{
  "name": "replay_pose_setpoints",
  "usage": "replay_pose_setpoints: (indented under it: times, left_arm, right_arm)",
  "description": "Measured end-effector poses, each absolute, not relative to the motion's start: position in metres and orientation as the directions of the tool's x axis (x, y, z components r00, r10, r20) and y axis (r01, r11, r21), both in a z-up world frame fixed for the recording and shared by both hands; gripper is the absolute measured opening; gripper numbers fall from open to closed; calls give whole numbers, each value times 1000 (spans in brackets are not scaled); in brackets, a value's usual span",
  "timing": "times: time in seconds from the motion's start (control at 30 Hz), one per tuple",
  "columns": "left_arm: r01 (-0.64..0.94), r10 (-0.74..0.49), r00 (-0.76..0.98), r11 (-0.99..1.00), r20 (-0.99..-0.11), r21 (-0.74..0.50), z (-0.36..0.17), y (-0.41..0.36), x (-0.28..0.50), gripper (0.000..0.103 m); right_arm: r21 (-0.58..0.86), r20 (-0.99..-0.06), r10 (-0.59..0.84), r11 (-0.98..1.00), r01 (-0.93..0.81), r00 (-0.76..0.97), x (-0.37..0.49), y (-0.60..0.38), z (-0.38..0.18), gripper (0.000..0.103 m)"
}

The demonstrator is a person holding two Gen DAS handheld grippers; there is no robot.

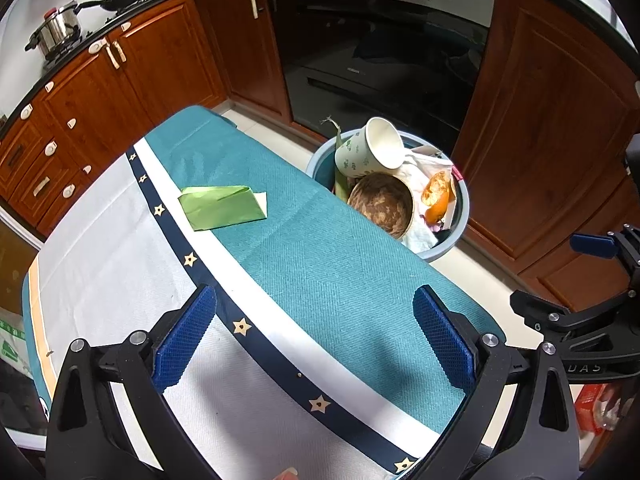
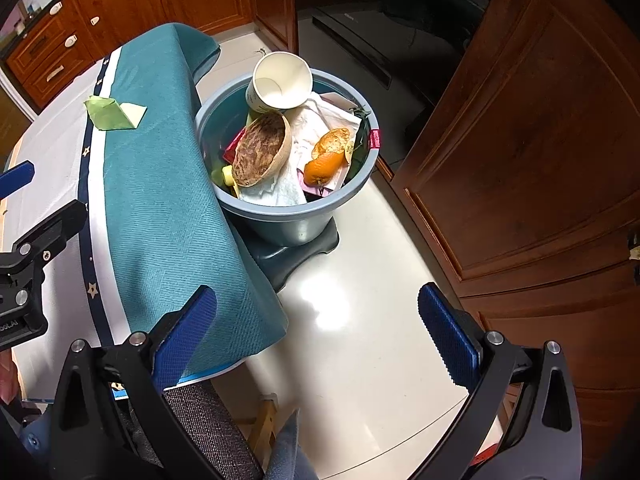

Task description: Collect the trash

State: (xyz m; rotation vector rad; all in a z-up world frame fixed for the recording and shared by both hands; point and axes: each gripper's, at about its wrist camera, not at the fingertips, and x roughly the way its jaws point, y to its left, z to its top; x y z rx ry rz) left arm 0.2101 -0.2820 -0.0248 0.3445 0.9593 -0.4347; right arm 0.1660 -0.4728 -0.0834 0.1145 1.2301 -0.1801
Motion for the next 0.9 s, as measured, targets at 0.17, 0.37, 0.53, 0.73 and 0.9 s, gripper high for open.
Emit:
replay_pose_setpoints:
  times: [0.17,0.37,0.53,0.73,0.9]
  left_arm:
    - [500,-200,502,861,-841,94,-24,-281,210,99]
    - [499,-199,507,861,-839,97,-22,-282,208,99]
    - [498,-198,507,862,-839,98,-22,-282,207,99]
    - [497,-199,508,862,-838,97,-22,-283,207,99]
    - [496,-197,510,863,-837,99,-21,-283,207,99]
  right_arm:
    - [-9,-942,-74,980,196,327,165,-472,-80,97]
    - [-8,-942,-73,981,194,328,164,-471,-78,97]
    - [-8,-941,-73,981,192,331,164,-470,-78,97]
    - [-9,-942,-73,981,192,327,162,-470,-79,97]
    - [-7,-943,-70,981,192,325,162,-470,-80,97]
